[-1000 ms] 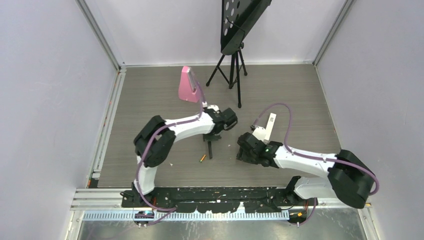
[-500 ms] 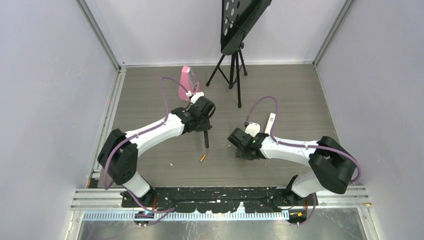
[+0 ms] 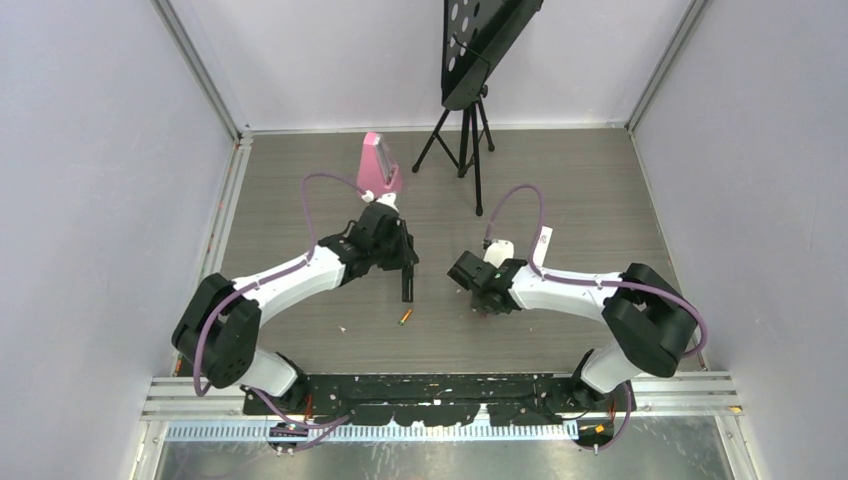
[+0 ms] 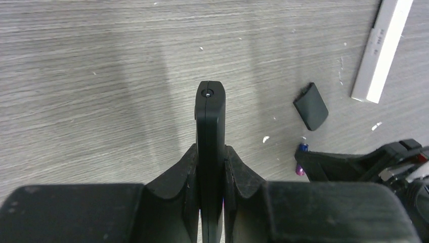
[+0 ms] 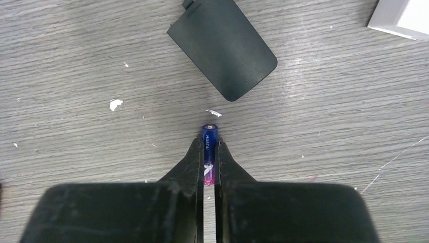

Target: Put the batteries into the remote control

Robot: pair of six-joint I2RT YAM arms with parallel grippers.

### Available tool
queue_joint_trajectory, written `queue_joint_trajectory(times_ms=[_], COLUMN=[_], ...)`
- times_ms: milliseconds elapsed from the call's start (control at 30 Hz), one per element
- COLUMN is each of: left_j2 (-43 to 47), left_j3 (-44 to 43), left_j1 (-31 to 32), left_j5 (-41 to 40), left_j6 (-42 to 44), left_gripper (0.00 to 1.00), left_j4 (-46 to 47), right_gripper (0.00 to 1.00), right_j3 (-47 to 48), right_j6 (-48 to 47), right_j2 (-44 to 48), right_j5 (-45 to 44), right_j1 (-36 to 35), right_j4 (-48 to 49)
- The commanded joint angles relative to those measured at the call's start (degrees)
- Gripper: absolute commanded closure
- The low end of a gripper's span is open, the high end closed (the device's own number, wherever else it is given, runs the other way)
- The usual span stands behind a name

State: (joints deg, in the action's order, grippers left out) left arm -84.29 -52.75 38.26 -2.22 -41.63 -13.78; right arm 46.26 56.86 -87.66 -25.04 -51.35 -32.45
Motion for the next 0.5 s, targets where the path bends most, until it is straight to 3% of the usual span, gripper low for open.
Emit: queue_joint_trajectory(times_ms=[0,267,467], left_j2=[3.6,5.9,5.0], left_j3=[4.5,10.7,14.6], left_j1=[-1.6,-2.4,-2.6], left_j5=[9.1,24.0,29.1], left_j6=[3.2,-2.1,-15.2], left_gripper=[1.0,1.0,1.0], left_j4=[14.2,34.6,53.0], right_gripper=[0.98,0.99,0.99], right_j3=[-1.7,-2.6,0.9], right_j6=[-1.4,-12.4,-16.0], right_j2=[5.1,26.6,29.3], right_j5=[-2.2,-4.7,-8.7], right_j1=[-0.5,-8.1,-15.5], right_j4=[1.8,15.8,21.6])
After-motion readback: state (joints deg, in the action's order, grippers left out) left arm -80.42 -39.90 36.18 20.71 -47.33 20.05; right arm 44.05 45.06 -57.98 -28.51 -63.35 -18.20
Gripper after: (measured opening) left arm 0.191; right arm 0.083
